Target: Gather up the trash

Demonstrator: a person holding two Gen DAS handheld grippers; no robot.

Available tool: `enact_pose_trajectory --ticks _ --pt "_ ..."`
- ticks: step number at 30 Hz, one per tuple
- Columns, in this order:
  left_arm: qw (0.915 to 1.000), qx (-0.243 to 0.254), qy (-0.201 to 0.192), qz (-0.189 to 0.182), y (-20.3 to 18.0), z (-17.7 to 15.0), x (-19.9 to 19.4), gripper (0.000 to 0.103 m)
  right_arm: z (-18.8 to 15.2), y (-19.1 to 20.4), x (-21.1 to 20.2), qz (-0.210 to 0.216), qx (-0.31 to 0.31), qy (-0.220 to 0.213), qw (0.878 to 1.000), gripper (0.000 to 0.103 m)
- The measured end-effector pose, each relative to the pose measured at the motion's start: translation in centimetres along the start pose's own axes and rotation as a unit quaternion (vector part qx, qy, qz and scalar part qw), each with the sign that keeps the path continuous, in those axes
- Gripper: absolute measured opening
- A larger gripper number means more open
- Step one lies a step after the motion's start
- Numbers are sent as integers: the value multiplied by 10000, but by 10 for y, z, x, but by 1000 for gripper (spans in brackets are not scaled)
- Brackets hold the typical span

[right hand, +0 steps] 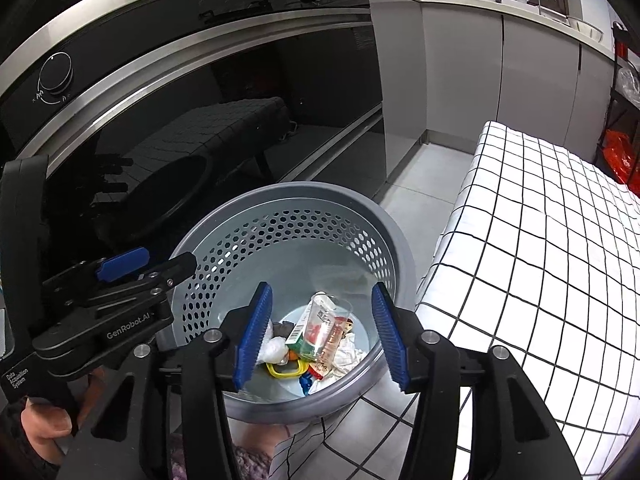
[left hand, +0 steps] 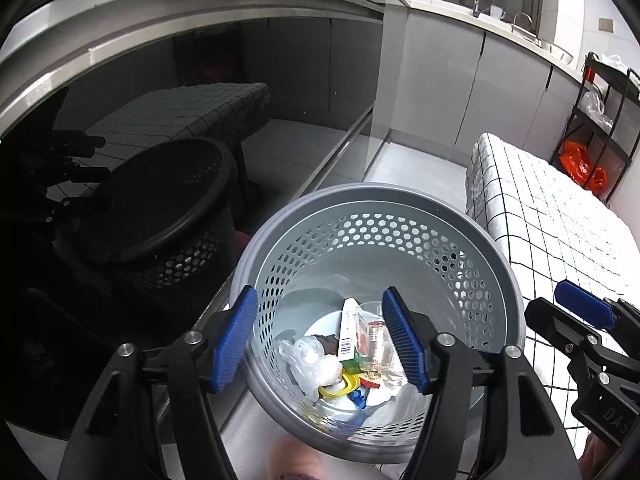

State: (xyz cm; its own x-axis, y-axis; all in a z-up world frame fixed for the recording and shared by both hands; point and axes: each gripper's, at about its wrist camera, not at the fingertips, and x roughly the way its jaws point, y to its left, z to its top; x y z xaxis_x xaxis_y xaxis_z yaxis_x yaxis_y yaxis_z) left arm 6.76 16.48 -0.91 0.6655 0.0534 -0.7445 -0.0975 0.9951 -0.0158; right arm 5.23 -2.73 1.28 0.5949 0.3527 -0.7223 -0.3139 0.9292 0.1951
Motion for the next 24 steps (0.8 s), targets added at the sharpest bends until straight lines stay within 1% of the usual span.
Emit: enact_pose_trajectory --ticks 3,7,11,12,14,24 --pt "10000 14 -75 43 1 0 -6 72 -1 1 -4 -25 7 -42 10000 62" --pt "9999 3 -139 70 3 1 -14 79 -1 4 -10 -61 1 -114 9999 66" --pt "9998 0 -188 86 3 0 -23 84 -1 5 -17 -137 33 -231 9996 76" --pt "9998 1 -205 87 3 0 -27 87 -1 5 -19 -149 51 -256 9995 77" --pt "9996 7 -248 94 2 -1 -31 90 0 4 -22 -143 93 -245 9996 77" --pt "9991 33 -388 150 -2 1 -52 95 -2 3 -41 -375 177 -465 9981 82"
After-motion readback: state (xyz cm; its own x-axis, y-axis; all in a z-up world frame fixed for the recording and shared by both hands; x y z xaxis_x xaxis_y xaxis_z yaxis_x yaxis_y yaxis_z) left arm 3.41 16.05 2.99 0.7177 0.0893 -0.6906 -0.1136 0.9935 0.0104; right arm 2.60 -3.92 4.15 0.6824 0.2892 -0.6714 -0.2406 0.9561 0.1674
